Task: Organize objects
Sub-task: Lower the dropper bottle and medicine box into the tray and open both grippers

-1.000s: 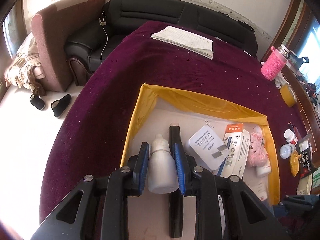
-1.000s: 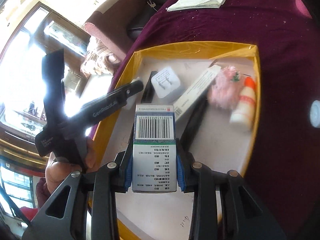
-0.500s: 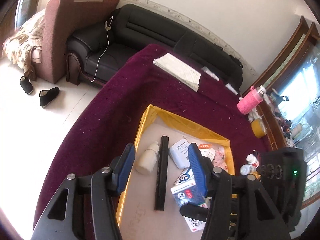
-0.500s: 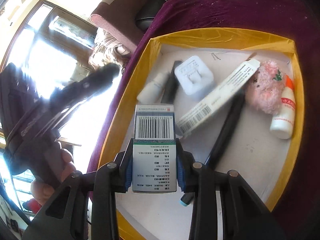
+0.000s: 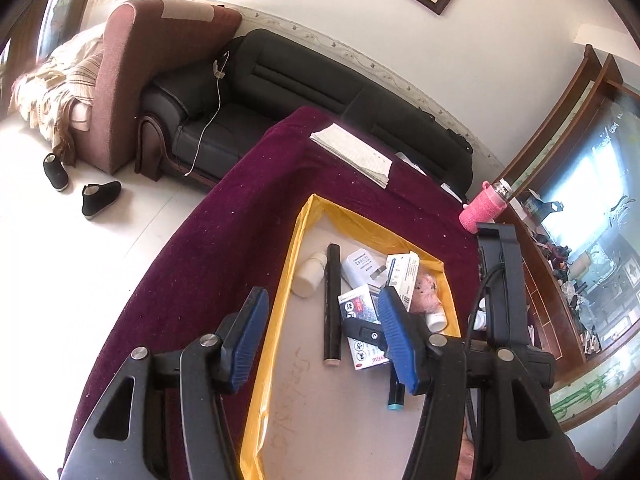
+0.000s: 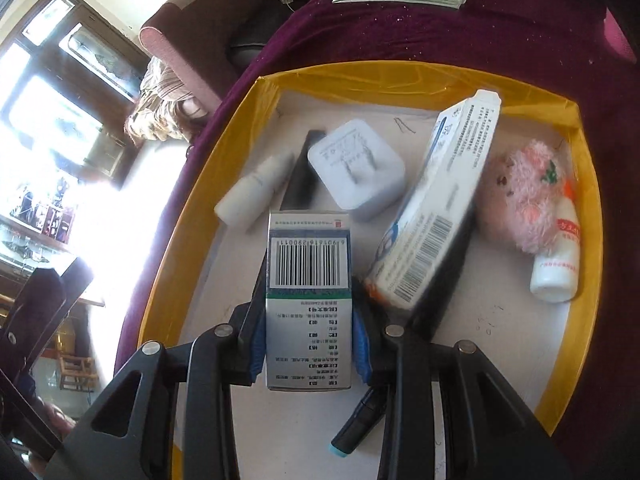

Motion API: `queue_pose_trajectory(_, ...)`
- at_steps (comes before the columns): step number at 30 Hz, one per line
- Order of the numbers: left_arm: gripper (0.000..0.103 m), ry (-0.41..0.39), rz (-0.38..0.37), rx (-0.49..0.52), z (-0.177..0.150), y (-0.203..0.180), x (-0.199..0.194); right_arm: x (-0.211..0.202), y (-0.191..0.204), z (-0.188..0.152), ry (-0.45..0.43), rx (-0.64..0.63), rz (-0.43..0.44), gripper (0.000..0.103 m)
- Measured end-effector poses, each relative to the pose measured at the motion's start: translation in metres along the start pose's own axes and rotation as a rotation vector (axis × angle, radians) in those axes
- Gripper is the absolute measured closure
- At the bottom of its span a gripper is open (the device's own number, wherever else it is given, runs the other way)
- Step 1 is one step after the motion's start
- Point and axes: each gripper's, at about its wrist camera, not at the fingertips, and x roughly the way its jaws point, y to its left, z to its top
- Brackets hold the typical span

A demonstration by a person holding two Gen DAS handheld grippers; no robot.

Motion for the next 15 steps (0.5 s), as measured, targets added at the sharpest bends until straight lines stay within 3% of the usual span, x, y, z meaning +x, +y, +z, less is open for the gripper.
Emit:
queue_pose_trajectory(4, 0.052, 0.002, -0.006, -0.01, -0.005, -0.002, -0.007, 0.002, 0.021, 0.002, 0.005, -0.038, -0.004, 0.07)
queue_pose_trajectory(6, 0.049, -0.005, 0.011, 0.01, -0.008, -0.007, -0.011, -0.004, 0.029, -0.007, -0.007, -0.061, -0.026, 0.062)
queue_pose_trajectory(7, 0.043, -0.01, 0.02, 0.019, -0.01, -0.01, -0.014, -0.009, 0.032, -0.009, -0.027, -0.079, -0.029, 0.058)
queue_pose_trajectory(9, 0.041, -0.02, 0.03, 0.034, -0.014, -0.015, -0.018, -0.026, 0.035, -0.011, -0.067, -0.099, -0.025, 0.049)
queue_pose_trajectory(15, 0.041, 0.0, 0.039, 0.044, -0.026, -0.026, -0.018, -0.091, 0.014, -0.026, -0.217, -0.108, -0.044, 0.046)
